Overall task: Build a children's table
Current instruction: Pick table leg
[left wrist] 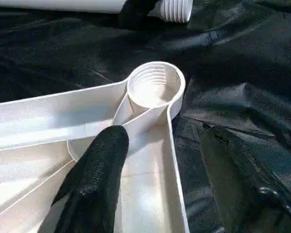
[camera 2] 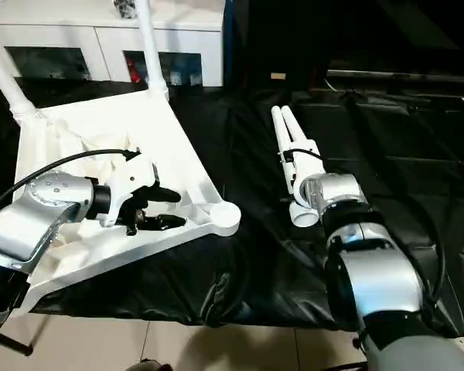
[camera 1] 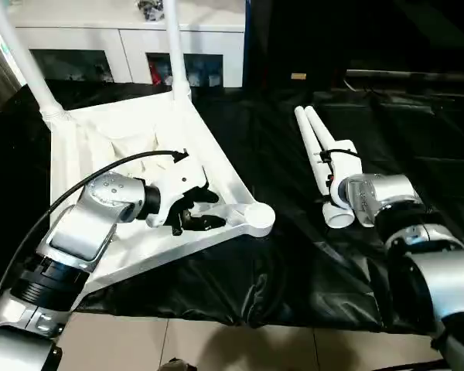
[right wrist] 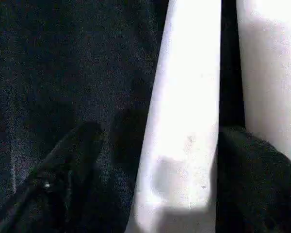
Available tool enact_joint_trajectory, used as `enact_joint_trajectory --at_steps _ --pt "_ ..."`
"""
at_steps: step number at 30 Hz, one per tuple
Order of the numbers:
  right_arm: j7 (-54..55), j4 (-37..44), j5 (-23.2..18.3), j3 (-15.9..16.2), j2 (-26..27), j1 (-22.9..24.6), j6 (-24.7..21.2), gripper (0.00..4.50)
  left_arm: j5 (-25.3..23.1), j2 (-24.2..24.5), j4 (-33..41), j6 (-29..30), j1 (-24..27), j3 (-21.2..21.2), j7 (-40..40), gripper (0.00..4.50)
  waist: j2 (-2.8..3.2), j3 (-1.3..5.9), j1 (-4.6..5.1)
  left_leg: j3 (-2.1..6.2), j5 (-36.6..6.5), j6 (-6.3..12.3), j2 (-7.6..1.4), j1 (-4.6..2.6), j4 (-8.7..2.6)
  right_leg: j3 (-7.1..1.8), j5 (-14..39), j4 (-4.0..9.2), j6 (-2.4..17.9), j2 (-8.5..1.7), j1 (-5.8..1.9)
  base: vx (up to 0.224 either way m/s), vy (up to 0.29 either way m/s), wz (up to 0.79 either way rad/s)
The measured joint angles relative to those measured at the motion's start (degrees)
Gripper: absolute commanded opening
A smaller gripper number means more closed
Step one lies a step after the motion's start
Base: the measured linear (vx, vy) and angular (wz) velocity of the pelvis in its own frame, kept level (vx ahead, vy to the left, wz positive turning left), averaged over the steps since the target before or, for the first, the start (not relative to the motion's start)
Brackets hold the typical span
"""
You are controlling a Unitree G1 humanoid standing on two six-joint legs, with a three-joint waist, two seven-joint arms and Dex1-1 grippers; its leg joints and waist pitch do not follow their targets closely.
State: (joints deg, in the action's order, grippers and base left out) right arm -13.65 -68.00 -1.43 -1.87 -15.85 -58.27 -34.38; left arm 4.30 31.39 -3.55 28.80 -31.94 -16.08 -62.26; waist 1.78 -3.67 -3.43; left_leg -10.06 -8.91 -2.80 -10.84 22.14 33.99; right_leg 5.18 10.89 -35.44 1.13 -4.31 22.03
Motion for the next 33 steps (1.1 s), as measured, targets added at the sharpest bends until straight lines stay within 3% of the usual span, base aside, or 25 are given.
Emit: enact_joint_trajectory --at_steps 16,19,21,28,33 --pt "1.04 -3.03 -0.73 -2.49 -0.14 -0.78 2.83 2.46 0.00 0.11 -0.01 -0.06 0.00 0.00 0.25 2.77 -0.10 0.04 0.03 0.00 0.00 0.00 0.00 0.00 0.04 0.00 0.00 -0.06 0.00 0.00 0.00 0.000 0.000 0.00" --pt "0.21 -3.08 -1.78 -4.58 -0.15 -0.27 5.03 2.40 0.00 -0.17 -0.10 -0.06 -0.05 0.09 1.29 2.77 -0.08 0.03 0.03 0.00 0.00 0.00 0.00 0.01 0.05 0.00 0.00 -0.08 0.00 -0.01 0.03 0.000 0.000 0.00" --pt "-0.95 -3.07 -2.74 -5.16 -0.11 -0.20 5.43 2.05 0.00 -0.61 -0.24 -0.13 -0.17 0.17 1.99 2.77 -0.06 0.02 0.04 0.00 0.00 0.00 0.00 0.02 0.05 0.00 0.00 -0.10 0.00 -0.01 0.04 0.000 0.000 0.00" --pt "-9.50 0.91 -7.76 -8.91 0.50 3.30 11.22 1.87 0.53 -6.52 -5.90 0.94 -6.19 5.18 10.76 2.77 0.09 -0.06 -0.17 0.00 0.00 0.01 -0.03 0.33 0.36 0.01 -0.01 -0.29 0.02 -0.04 0.24 0.000 0.000 0.00" --pt "-20.13 11.10 -11.91 -9.59 0.41 9.38 11.81 1.86 3.06 -15.81 -11.78 4.04 -10.07 11.37 21.73 2.77 0.17 -0.08 -0.65 0.01 -0.01 0.04 -0.05 0.40 0.49 0.04 -0.01 -0.27 0.02 -0.04 0.22 0.000 0.000 0.00"
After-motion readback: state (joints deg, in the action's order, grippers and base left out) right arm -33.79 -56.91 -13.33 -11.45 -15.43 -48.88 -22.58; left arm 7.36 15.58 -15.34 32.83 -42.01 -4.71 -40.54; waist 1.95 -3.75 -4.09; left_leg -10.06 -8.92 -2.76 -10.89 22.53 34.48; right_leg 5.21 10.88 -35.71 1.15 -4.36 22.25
